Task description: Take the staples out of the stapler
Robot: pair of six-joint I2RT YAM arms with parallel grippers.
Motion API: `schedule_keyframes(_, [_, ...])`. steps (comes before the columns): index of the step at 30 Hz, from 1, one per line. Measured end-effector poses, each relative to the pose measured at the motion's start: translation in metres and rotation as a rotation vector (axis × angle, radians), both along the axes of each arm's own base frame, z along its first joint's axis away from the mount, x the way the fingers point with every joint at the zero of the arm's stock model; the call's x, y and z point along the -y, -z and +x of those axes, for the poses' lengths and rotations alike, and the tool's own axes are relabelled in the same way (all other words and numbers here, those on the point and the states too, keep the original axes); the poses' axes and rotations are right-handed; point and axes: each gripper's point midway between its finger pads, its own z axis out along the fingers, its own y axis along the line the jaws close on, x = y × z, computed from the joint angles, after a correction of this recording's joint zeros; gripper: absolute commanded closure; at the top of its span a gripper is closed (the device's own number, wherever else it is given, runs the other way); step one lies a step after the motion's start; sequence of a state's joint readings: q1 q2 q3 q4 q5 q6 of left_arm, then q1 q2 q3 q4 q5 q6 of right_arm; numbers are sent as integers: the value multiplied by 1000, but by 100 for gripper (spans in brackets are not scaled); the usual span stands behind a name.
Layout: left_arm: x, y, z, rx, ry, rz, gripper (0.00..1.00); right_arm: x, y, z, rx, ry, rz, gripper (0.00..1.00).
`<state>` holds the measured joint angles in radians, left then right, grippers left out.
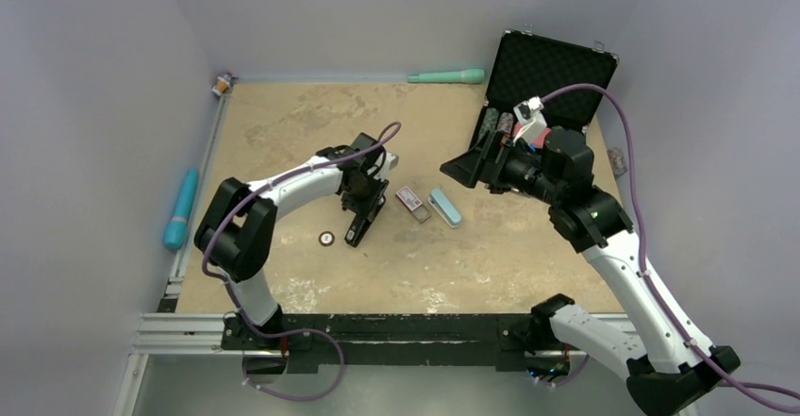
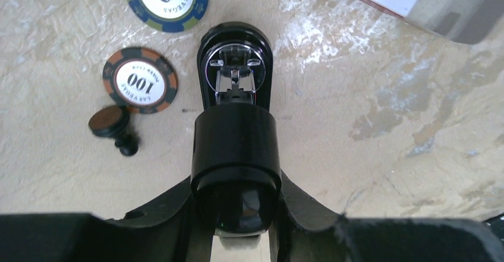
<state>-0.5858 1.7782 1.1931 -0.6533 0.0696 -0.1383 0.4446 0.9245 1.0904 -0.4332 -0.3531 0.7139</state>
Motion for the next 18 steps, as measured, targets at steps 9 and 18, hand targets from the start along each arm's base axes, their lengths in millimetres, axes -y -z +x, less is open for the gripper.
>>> schedule_keyframes(9, [0,-58,-10,66,-54,-93,100,-3,15,-1,-42,-4,15,1])
schedule_keyframes(18, [6,-96,-26,57,-86,-188,100,-11,16,-21,-2,-97,90,1])
